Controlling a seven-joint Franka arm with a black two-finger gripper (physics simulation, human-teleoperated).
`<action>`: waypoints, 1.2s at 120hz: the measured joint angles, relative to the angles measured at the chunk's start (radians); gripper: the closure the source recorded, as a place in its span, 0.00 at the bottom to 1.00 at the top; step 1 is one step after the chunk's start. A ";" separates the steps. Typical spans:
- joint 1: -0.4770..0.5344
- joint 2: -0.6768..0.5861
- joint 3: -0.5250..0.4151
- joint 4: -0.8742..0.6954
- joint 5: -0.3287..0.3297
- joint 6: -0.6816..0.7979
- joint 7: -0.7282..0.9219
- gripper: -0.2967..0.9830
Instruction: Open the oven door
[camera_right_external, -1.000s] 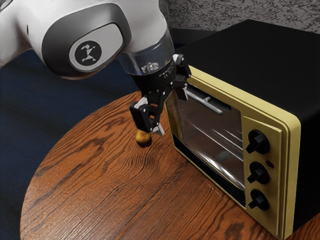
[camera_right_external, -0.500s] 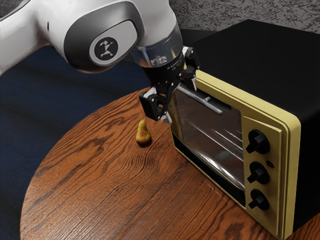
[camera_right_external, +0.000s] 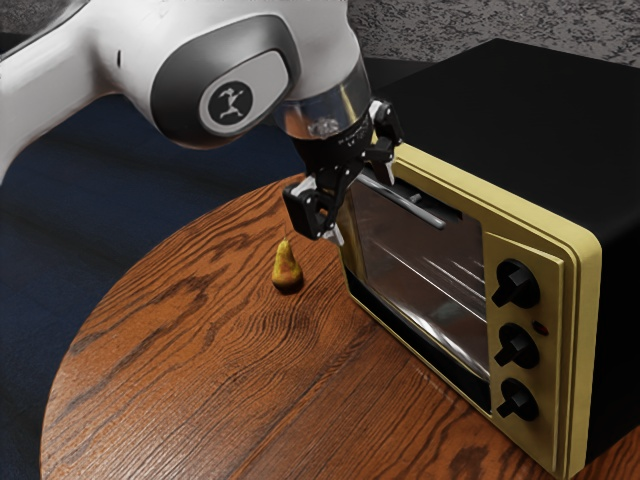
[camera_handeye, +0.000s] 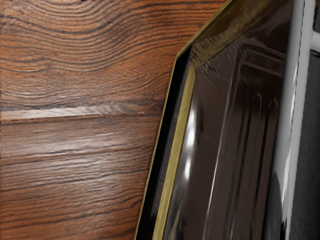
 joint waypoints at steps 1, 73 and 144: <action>0.000 0.000 0.000 0.000 0.000 0.000 0.001 0.23; 0.007 0.024 0.005 -0.006 -0.004 0.016 0.031 0.23; 0.172 -0.562 0.005 -0.744 -0.219 0.261 0.040 0.23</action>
